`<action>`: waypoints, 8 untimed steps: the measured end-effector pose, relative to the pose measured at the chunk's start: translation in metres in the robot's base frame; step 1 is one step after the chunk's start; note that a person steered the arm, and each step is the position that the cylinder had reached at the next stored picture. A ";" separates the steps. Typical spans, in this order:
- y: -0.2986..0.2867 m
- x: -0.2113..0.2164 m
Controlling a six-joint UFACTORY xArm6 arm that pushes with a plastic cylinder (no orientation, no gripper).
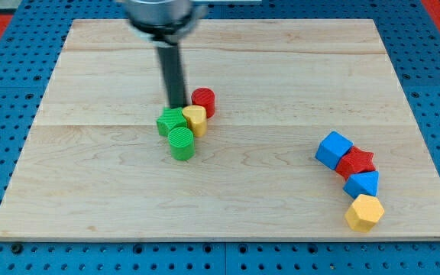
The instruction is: Push the green star to the left side of the blue cube
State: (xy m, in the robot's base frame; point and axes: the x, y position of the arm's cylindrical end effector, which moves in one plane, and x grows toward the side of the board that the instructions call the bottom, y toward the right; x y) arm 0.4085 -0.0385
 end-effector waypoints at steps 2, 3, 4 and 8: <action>-0.005 -0.004; -0.070 -0.005; -0.062 0.012; -0.040 0.037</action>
State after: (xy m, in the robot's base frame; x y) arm 0.4454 -0.0781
